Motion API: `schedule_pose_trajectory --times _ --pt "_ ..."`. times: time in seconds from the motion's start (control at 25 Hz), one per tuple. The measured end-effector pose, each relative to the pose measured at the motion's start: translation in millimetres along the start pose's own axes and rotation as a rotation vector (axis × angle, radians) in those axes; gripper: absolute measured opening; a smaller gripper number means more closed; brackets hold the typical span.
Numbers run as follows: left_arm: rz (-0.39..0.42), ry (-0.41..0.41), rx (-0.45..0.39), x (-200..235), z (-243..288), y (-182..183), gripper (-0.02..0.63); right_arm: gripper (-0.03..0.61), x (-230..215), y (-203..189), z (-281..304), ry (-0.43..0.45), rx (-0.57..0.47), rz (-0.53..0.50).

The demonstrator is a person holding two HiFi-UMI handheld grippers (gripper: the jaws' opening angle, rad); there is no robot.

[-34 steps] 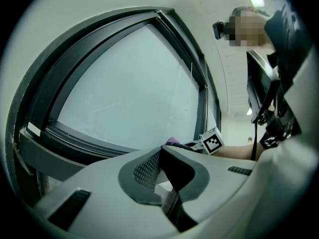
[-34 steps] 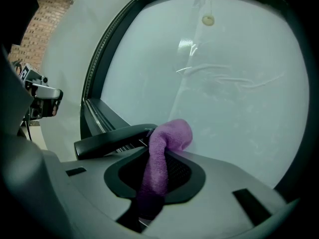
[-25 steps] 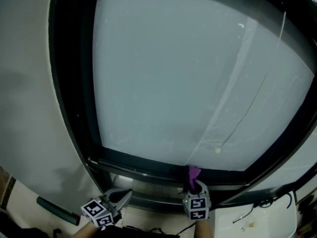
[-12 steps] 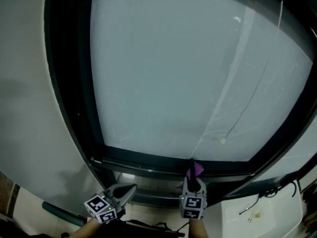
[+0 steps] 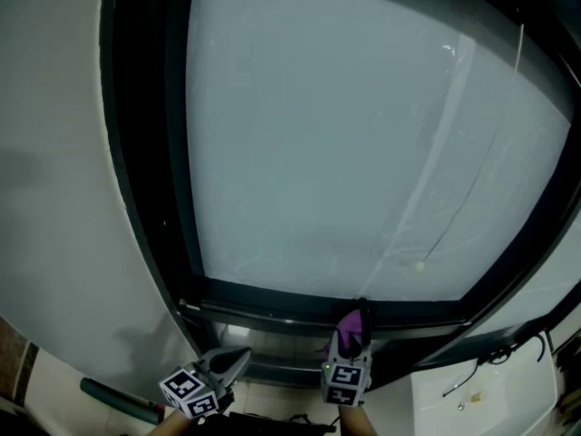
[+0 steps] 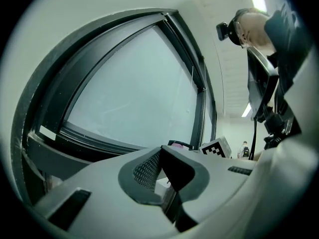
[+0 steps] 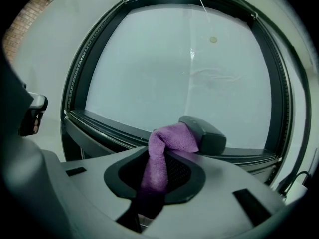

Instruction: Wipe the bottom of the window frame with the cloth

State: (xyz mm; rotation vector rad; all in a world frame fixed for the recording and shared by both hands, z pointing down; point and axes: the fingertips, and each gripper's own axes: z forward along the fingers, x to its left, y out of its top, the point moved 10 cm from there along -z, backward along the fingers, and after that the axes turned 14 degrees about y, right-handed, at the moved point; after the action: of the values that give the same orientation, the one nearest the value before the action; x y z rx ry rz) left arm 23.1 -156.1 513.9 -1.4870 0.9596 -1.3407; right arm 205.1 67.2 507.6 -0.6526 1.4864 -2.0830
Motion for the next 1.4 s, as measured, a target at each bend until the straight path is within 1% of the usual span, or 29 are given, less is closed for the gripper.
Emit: schedule_pose_trajectory --times 0.12,0.24,0.48,0.6,0.84,1.0,1.2,1.4 --pt "-0.011 0.017 -0.008 4 -7 0 0.003 0.084 10 2 3 -0.016 0.002 -0.007" --pt "0.000 0.021 -0.020 9 -10 -1 0.003 0.084 17 4 7 -0.042 -0.007 0.002" --pt "0.017 0.022 -0.030 14 -14 3 0.003 0.084 14 24 19 -0.036 -0.034 0.117" --pt "0.035 0.006 -0.028 16 -16 4 0.003 0.084 10 32 27 -0.035 -0.021 0.170" --pt "0.038 -0.003 -0.023 19 -23 7 0.003 0.084 6 44 40 0.017 0.032 0.251" --pt "0.044 -0.011 -0.017 16 -31 10 0.003 0.084 -3 55 48 0.062 0.069 0.322" --pt "0.045 0.017 -0.014 20 -47 16 0.003 0.084 -7 61 60 0.113 0.125 0.336" --pt "0.052 0.057 -0.020 31 -61 13 0.003 0.084 -6 62 63 0.156 0.141 0.331"
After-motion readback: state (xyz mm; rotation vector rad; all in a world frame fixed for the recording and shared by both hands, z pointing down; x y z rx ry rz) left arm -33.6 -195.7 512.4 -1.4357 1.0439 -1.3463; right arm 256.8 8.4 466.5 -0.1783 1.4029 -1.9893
